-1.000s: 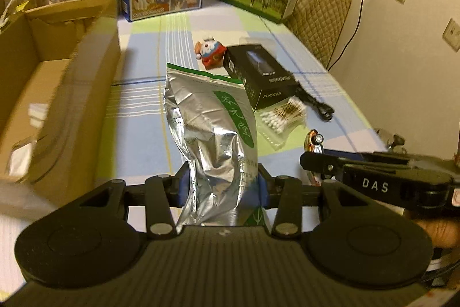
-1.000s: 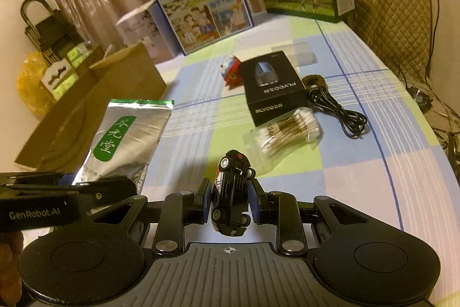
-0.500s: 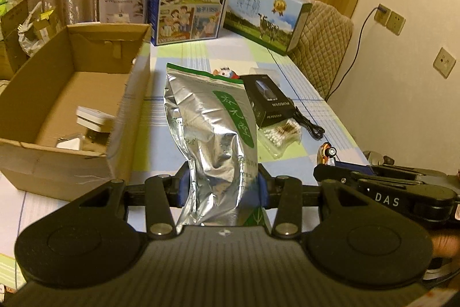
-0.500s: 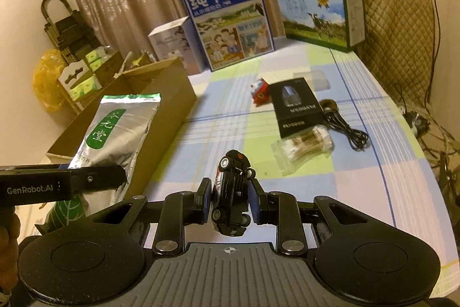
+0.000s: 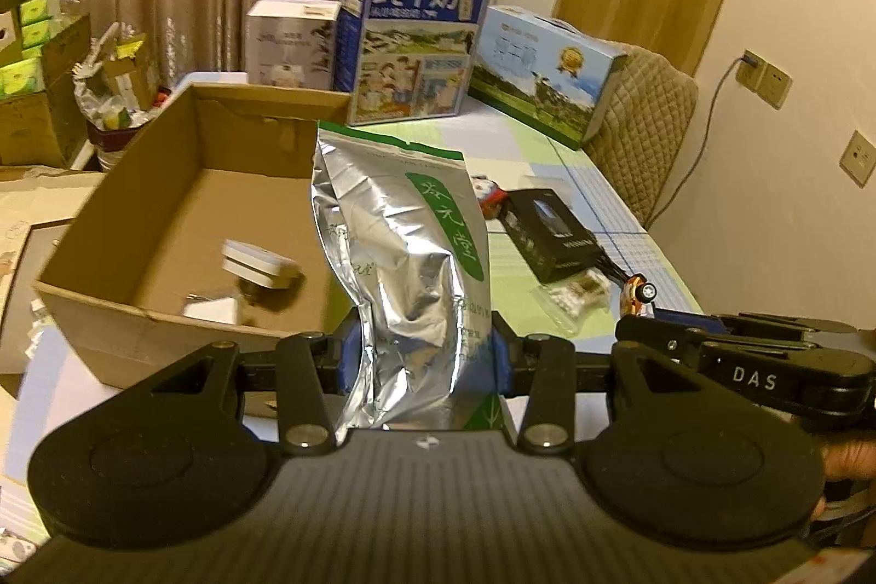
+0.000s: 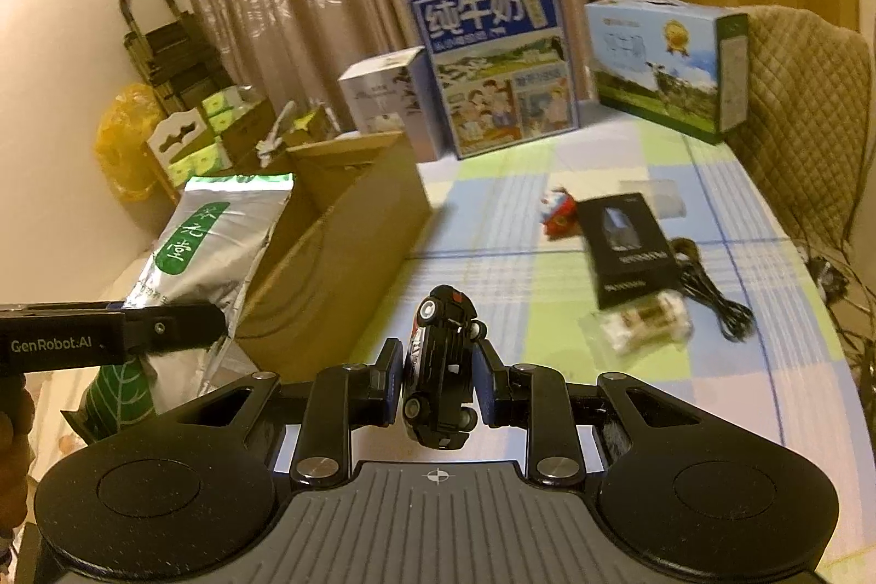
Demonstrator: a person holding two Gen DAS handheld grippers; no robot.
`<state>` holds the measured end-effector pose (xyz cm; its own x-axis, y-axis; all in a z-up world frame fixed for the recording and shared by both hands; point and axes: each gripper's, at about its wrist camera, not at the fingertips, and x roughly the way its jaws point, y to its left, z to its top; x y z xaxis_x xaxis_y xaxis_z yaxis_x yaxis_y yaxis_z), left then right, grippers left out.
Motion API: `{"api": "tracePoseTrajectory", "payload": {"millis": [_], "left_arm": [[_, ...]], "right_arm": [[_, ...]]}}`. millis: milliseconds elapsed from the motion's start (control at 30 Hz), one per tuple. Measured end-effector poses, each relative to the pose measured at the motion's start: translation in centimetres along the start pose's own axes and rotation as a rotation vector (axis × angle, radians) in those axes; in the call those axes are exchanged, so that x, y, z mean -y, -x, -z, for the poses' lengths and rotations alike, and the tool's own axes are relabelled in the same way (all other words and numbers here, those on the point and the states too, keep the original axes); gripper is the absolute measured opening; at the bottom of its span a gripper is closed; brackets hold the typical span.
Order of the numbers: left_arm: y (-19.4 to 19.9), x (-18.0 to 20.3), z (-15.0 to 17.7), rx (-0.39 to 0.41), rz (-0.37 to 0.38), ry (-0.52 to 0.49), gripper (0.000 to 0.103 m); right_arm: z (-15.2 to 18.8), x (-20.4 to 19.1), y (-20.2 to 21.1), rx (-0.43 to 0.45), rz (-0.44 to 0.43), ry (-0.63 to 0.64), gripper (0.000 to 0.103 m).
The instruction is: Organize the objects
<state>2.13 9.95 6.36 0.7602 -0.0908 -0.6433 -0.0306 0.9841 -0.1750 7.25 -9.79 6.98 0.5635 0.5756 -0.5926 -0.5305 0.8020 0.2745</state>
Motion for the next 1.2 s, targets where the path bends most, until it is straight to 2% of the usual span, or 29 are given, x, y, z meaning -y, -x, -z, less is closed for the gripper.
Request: {"api": "tracePoseTrajectory", "payload": {"millis": [600,833,1200], "left_arm": [[3.4,-9.8,-4.2,0.012,-0.094,-0.034,0.039],[2.6,-11.9,-5.8,0.0,-0.099,-0.066,0.039],[-0.3,-13.7,-8.7,-0.02,-0.103,-0.095,0.039]], "right_arm": [[-4.8,-9.5,-5.9,-0.012,-0.146,0.13,0.024],[-5.9,-10.8,-8.3,-0.033,-0.171,0.127,0.024],[-7.2,-10.5,-11.7,-0.065,-0.189,0.1,0.024]]}}
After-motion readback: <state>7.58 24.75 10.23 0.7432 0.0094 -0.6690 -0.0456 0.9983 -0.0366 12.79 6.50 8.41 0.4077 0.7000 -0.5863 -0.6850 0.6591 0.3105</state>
